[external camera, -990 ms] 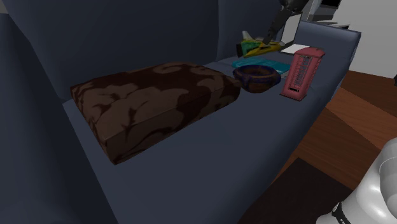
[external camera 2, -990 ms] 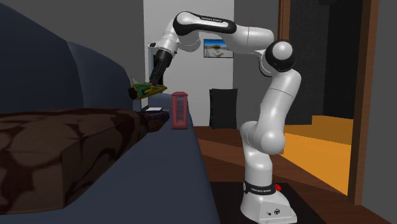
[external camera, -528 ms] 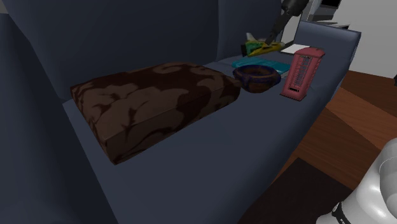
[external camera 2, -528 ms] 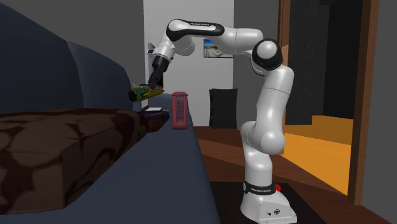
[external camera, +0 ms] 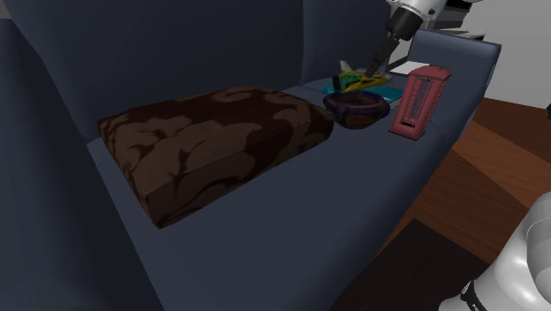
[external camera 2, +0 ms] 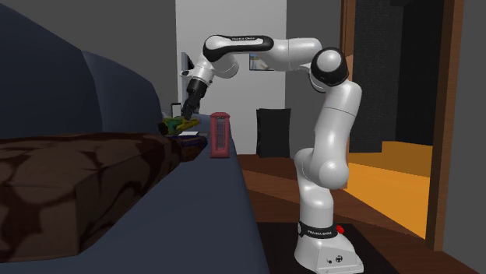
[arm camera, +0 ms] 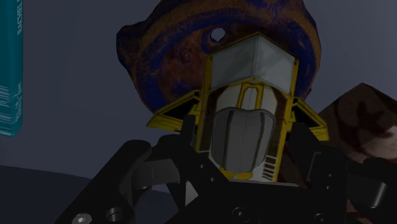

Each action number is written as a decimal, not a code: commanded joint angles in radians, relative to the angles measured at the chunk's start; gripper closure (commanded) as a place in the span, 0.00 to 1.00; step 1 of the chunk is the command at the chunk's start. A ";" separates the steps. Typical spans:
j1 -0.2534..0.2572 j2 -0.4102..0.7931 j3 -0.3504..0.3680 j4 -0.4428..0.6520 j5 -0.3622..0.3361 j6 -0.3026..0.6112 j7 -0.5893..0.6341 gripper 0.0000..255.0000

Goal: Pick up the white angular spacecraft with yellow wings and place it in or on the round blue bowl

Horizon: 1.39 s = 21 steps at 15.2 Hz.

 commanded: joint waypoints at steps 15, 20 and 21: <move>-0.001 -0.008 0.002 -0.050 0.000 0.043 -0.010 0.00; -0.009 -0.009 -0.019 0.070 -0.009 -0.082 -0.005 0.00; -0.009 -0.009 -0.019 0.070 -0.009 -0.082 -0.005 0.00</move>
